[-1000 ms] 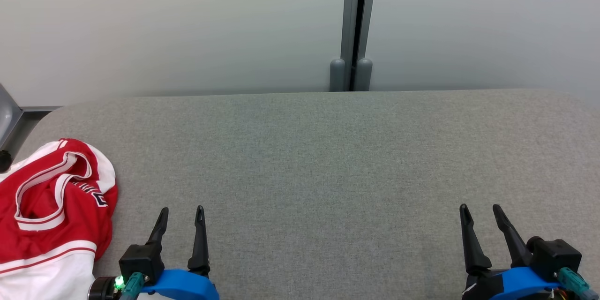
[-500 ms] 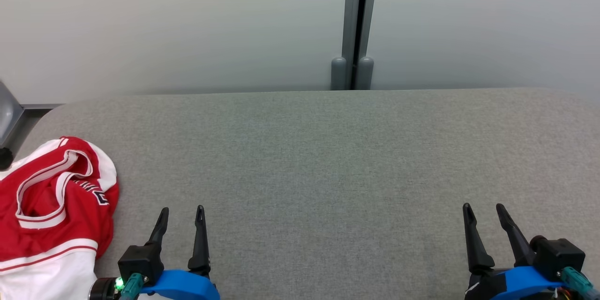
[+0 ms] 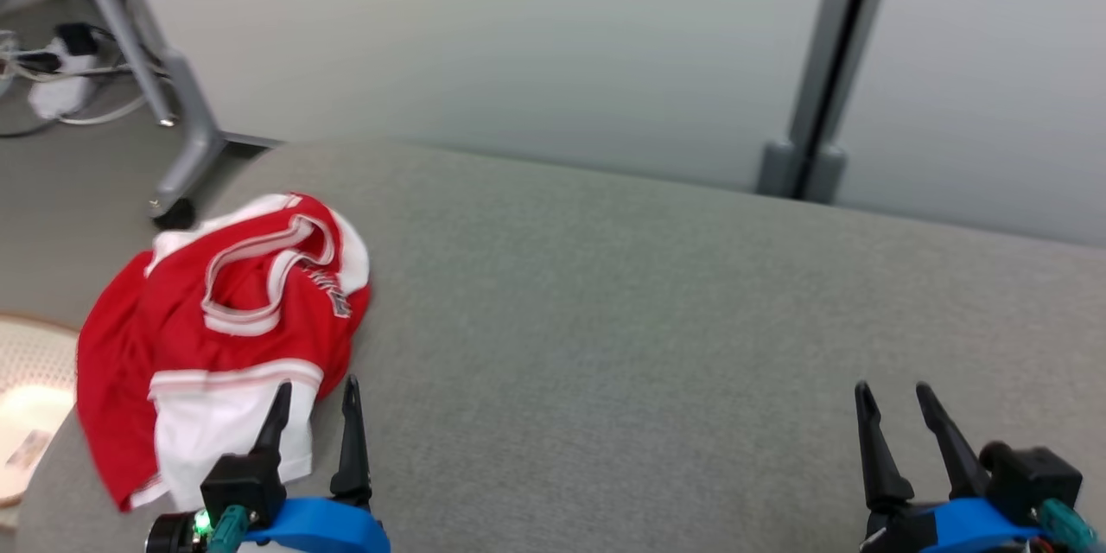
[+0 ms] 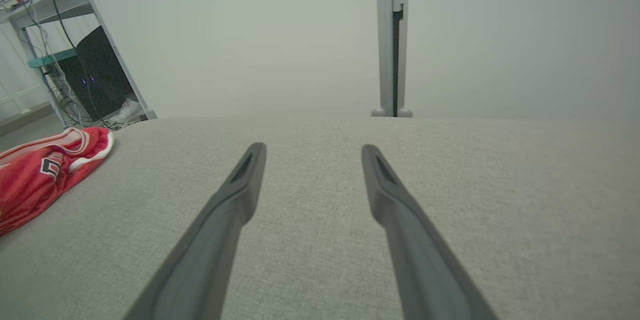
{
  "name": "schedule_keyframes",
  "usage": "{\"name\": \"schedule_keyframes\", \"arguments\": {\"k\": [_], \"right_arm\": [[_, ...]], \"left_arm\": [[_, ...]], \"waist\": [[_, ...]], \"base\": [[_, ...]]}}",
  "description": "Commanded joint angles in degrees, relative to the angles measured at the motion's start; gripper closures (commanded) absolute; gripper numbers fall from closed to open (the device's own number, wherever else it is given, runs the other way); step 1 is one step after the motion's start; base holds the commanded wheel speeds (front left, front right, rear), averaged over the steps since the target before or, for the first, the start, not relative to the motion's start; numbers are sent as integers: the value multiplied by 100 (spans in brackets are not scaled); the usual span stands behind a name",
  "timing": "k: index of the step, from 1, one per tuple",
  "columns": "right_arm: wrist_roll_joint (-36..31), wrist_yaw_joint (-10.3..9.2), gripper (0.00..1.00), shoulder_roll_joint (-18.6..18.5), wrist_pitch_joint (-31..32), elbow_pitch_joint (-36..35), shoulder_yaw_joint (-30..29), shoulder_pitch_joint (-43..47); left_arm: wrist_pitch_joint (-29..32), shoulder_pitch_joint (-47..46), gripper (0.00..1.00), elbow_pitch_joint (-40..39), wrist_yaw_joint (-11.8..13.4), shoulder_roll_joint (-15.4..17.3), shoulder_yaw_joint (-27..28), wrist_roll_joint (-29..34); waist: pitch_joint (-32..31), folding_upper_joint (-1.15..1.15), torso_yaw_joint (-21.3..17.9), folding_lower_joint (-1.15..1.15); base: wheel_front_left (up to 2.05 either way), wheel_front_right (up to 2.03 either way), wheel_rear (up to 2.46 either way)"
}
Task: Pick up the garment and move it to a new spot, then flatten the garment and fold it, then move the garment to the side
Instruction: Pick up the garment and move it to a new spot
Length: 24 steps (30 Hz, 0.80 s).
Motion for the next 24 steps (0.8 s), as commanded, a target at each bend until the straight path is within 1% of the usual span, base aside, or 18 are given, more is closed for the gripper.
{"name": "schedule_keyframes", "arguments": {"k": [1, 7, 12, 17, 24], "right_arm": [[4, 13, 0, -32, -18, 12, -6, 25], [-9, 8, 0, -32, -32, 26, -2, -8], [10, 8, 0, -33, -45, 34, -2, -57], [25, 8, 0, -32, -53, 63, 63, -128], [23, 8, 0, -32, -81, 125, 112, -94]], "left_arm": [[-27, 15, 0, -29, 18, 20, -1, -6], [-28, 37, 0, -70, 52, 82, 2, -19], [2, 42, 0, -117, 68, 114, -26, -29], [8, 83, 0, -175, 87, 146, -13, -60], [68, -21, 0, -314, 139, 235, -23, -43]], "waist": [[159, 0, 228, 0], [172, 0, 807, 0], [203, 0, 1159, 0], [256, 0, 1271, 0], [259, 0, 1225, 0]], "base": [[0, 0, 0], [0, 0, 0], [0, 0, 0], [0, 0, 0], [0, 0, 0]]}}
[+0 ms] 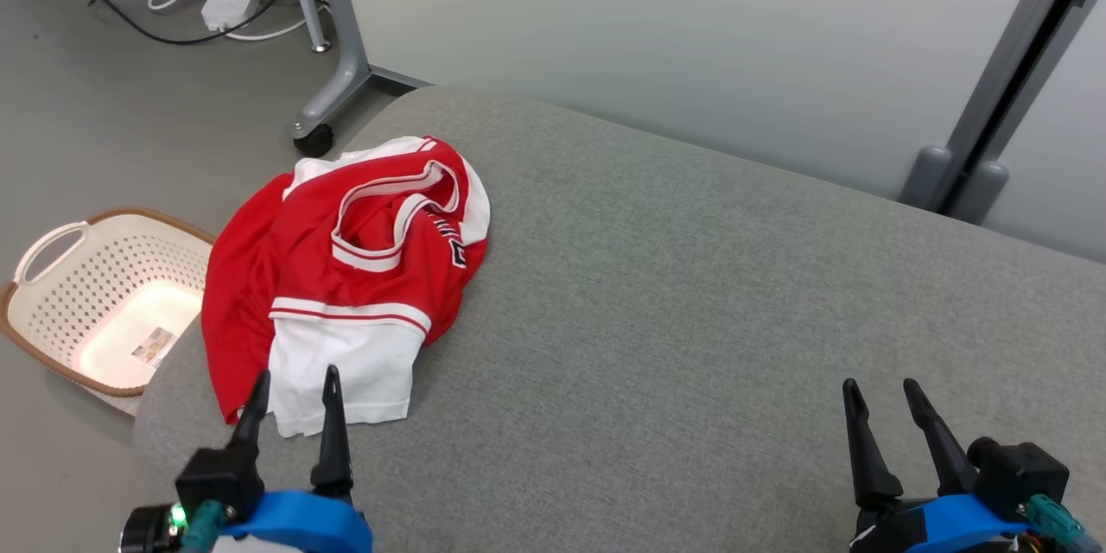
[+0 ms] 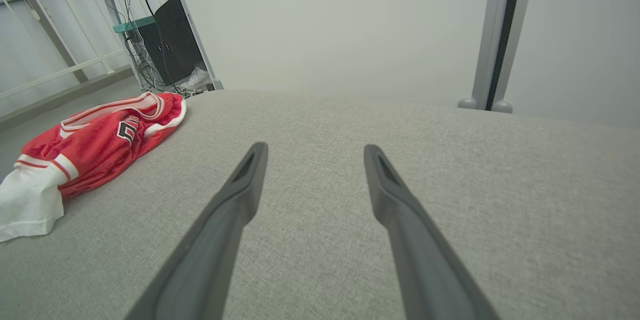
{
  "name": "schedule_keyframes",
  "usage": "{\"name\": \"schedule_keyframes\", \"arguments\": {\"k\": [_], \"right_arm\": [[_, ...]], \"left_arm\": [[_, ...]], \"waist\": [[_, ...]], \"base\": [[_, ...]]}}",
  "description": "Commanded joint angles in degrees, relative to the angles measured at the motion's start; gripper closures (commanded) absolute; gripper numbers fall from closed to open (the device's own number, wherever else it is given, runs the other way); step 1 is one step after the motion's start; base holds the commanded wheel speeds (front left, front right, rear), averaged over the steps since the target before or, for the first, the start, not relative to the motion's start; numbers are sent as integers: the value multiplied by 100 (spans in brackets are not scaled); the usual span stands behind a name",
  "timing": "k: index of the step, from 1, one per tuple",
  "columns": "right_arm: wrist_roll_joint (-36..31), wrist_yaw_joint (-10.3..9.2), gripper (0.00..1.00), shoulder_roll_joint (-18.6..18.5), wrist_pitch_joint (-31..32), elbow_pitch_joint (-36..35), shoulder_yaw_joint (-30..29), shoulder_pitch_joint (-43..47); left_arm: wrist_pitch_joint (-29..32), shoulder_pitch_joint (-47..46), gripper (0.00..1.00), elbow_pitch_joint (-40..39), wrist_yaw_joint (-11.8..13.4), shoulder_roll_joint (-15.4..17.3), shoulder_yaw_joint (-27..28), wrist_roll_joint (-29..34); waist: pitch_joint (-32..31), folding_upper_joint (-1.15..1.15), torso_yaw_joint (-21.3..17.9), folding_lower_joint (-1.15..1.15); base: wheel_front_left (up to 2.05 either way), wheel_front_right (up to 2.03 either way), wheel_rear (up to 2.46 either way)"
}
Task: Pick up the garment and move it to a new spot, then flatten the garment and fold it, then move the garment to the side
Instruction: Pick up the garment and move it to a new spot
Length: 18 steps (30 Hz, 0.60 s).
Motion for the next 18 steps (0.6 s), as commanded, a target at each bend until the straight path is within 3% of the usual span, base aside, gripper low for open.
{"name": "schedule_keyframes", "arguments": {"k": [1, 5, 10, 18], "right_arm": [[10, 3, 0, -33, -31, 0, 3, 4], [-39, 3, 0, -32, -17, -64, -35, -10], [-99, 3, 0, -33, 39, -210, -33, -79], [-258, 3, 0, -28, 164, -525, 180, -405]], "left_arm": [[53, -136, 0, -112, 24, 22, 20, -63], [475, -358, 0, -889, -91, 181, 214, -333], [1514, -987, 0, -1734, -158, 633, 582, -713], [3258, -2013, 0, -858, -303, 1529, 1173, -1462]], "waist": [[-5, 0, -33, -1], [42, 0, -128, -1], [259, 0, -319, -1], [977, 0, -1050, -1]], "base": [[0, 0, 0], [0, 0, 0], [0, 0, 0], [0, 0, 0]]}}
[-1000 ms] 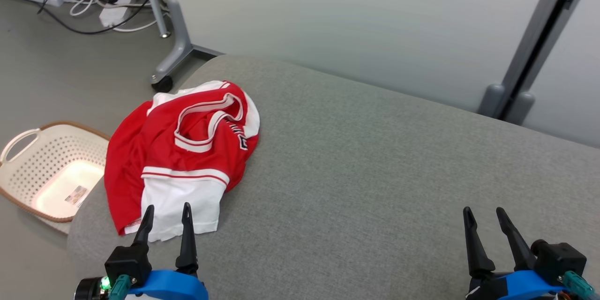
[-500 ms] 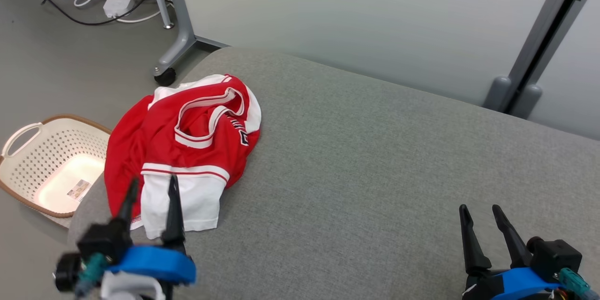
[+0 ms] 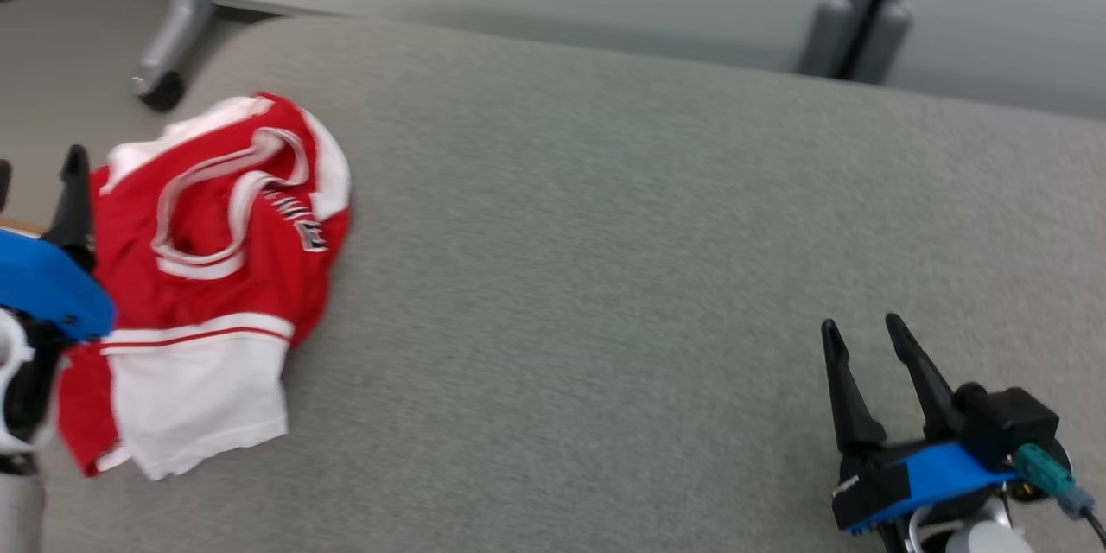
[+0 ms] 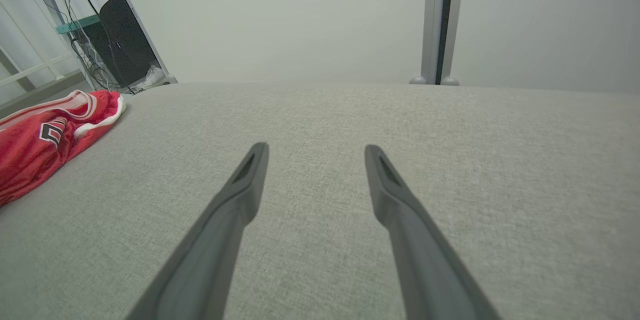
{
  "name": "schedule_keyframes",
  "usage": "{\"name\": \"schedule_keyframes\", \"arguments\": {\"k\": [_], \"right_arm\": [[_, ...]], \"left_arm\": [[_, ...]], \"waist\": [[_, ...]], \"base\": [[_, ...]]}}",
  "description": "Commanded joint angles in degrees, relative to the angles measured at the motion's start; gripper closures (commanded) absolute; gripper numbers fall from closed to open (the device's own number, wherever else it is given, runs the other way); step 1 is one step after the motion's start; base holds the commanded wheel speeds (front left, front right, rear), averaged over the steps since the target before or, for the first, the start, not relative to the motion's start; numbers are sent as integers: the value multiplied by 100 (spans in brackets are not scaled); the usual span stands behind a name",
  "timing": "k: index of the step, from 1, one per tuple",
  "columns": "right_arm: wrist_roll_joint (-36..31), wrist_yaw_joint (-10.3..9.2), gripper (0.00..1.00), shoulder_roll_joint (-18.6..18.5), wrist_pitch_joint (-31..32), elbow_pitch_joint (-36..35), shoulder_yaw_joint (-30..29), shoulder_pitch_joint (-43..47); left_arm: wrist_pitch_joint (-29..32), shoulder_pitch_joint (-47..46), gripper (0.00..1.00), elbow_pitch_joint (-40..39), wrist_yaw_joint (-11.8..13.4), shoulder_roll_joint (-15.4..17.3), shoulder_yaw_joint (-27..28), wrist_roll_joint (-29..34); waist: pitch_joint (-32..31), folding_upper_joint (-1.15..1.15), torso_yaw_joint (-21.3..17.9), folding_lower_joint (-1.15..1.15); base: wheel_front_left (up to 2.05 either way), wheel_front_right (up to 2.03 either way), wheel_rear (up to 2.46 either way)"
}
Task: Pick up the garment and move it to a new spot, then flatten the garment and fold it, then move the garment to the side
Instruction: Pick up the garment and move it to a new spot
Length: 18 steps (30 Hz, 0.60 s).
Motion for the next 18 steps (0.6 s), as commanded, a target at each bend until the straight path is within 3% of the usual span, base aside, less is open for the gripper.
{"name": "schedule_keyframes", "arguments": {"k": [1, 9, 18], "right_arm": [[-54, 3, 0, -27, 38, -82, 35, -114], [-202, 3, 0, -25, 158, -489, 110, -447], [-112, 3, 0, -24, 82, -478, 162, -678]], "left_arm": [[157, -101, 0, 134, 7, 60, 59, -61], [861, -186, 0, 953, 267, 654, 537, -299], [1425, 37, 0, 1685, 723, 671, 616, -380]], "waist": [[153, 0, -126, 0], [1106, 0, -886, 0], [1463, 0, -1233, 0]], "base": [[0, 0, 0], [0, 0, 0], [0, 0, 0]]}}
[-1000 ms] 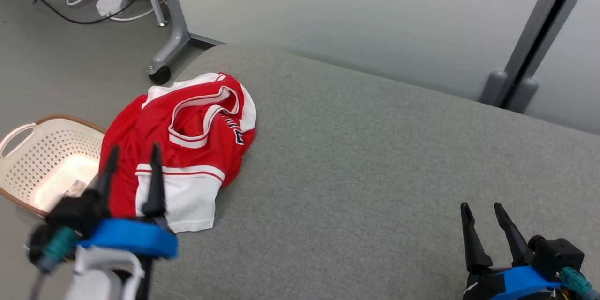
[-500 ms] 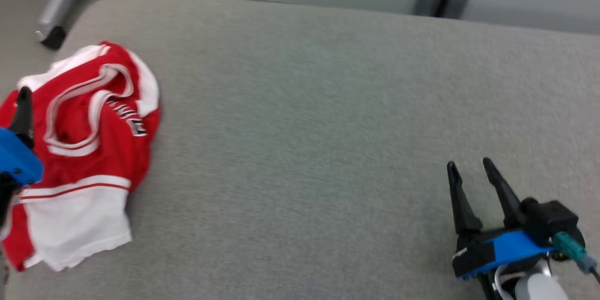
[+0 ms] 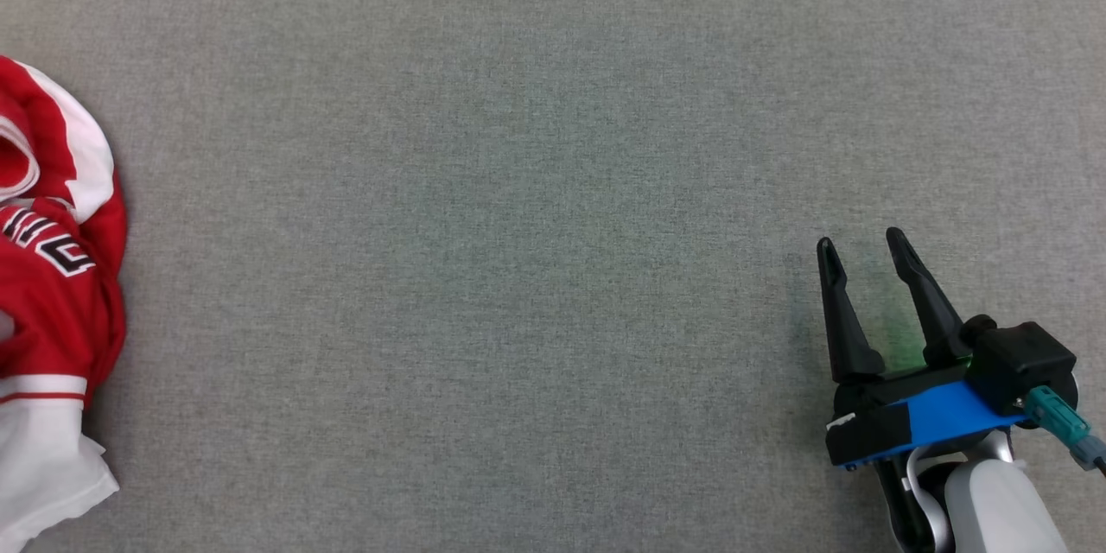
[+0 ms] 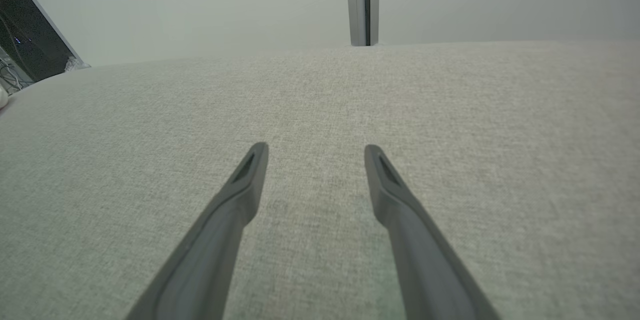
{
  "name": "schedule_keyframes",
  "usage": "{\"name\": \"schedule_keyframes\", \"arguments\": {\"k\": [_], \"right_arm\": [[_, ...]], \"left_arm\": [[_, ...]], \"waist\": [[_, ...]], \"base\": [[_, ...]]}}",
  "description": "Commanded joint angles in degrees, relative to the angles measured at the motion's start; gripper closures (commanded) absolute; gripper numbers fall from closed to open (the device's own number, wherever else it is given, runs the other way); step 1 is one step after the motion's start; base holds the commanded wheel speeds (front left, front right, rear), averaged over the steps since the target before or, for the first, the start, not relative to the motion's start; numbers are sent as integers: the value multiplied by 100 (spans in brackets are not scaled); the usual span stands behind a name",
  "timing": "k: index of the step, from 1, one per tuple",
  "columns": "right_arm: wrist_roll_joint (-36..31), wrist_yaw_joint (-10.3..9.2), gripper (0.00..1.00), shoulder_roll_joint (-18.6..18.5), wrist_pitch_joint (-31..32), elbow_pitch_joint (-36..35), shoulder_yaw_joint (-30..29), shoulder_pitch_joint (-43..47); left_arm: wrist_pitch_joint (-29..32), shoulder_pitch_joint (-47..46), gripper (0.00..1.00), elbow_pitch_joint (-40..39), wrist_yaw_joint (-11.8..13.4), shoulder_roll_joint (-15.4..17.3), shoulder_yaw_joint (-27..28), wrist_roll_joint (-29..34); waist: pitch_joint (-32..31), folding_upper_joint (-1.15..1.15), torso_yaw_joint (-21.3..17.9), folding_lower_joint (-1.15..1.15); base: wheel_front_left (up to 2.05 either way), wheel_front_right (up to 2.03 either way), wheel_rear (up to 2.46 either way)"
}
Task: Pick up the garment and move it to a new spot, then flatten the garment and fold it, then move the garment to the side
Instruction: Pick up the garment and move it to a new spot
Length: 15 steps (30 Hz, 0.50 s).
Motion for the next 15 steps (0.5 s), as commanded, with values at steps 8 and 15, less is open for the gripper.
{"name": "schedule_keyframes", "arguments": {"k": [8, 15], "right_arm": [[176, 3, 0, -25, -189, 279, 45, -57], [429, 3, 0, -25, -340, 596, 92, 114]], "left_arm": [[552, 111, 100, -162, 71, 99, -191, 5], [190, -262, 100, -952, -59, 537, -303, 392]], "waist": [[-438, 0, -48, -1], [-1097, 0, -26, -1]], "base": [[0, 0, 0], [0, 0, 0]]}}
